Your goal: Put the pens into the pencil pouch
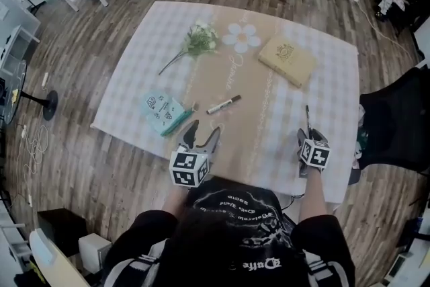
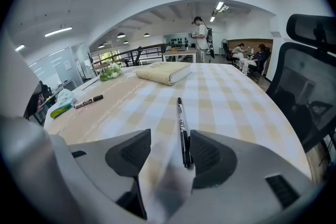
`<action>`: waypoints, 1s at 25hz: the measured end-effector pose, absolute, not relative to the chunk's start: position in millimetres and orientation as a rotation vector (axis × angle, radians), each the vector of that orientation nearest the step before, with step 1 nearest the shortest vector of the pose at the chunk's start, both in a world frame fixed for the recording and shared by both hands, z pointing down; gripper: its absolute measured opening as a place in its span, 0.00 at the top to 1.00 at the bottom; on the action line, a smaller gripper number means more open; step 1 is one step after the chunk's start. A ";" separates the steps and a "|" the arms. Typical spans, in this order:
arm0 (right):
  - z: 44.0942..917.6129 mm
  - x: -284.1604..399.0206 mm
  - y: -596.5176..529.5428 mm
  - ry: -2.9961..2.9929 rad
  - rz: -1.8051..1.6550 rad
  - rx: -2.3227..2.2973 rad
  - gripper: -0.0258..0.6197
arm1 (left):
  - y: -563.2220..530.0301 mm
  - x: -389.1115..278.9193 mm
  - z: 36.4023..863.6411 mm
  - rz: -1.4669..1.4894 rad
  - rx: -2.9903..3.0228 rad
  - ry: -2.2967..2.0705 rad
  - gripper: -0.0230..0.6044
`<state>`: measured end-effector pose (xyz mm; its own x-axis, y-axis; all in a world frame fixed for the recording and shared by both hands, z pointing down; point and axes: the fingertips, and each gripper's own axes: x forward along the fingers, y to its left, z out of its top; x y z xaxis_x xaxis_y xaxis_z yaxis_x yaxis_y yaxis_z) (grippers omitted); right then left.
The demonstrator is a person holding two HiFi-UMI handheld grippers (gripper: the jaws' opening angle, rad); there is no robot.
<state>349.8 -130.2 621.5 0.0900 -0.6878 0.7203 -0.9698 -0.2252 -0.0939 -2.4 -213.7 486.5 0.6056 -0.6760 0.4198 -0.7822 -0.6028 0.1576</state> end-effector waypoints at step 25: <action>629.9 385.9 -122.4 -1.522 0.969 2.040 0.88 | -191.5 -16.0 498.3 0.487 2.414 -1.300 0.50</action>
<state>385.9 -122.4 629.9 0.1599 -0.6568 0.7369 -0.9456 -0.3162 -0.0766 -16.0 -191.5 498.3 0.5185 -0.7229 0.4567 -0.8451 -0.5147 0.1446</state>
